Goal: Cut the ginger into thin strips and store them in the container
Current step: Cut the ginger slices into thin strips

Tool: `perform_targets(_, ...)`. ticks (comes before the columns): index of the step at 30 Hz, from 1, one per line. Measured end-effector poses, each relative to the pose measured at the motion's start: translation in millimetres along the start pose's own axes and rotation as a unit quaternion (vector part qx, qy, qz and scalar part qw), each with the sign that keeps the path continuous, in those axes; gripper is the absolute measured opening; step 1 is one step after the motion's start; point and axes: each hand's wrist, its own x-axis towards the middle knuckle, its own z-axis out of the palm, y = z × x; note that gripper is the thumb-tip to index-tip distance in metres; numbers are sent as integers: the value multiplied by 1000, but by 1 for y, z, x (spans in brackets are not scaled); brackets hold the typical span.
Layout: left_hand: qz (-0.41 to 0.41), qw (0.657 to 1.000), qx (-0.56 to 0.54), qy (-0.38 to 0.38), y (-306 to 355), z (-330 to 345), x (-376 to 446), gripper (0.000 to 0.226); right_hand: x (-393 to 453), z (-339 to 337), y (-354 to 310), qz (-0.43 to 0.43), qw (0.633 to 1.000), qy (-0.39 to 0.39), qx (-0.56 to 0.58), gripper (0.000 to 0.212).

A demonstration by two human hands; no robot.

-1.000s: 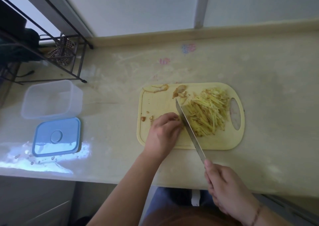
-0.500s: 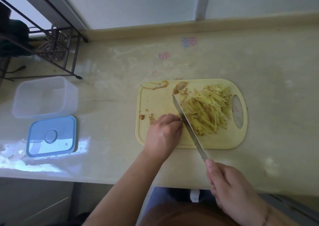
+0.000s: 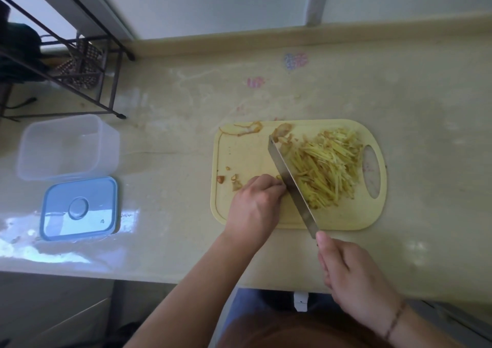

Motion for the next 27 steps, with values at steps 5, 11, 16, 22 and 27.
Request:
perform_targets(5,-41,999,1,-15,3,-3,4,19,-14,-1,3,-10,1000,5,-19,88)
perform_targets(11,-65,997,3,-46,3,-6,10,20,-21,-2,1,-17,1000,-5,-13,74)
perform_targets(16,-77,996,10,-51,4,-5,9,20,-24,-5,-7,-15,1000,-3,-27,84)
perform_targets(22,-72,997,-11,-29,5,-5,8,19,-8,4,-5,-12,1000,0,-26,78)
perform_targets(27,-74,997,-33,-14,6,-7,6,16,7,1,-17,-11,1000,-4,-20,64)
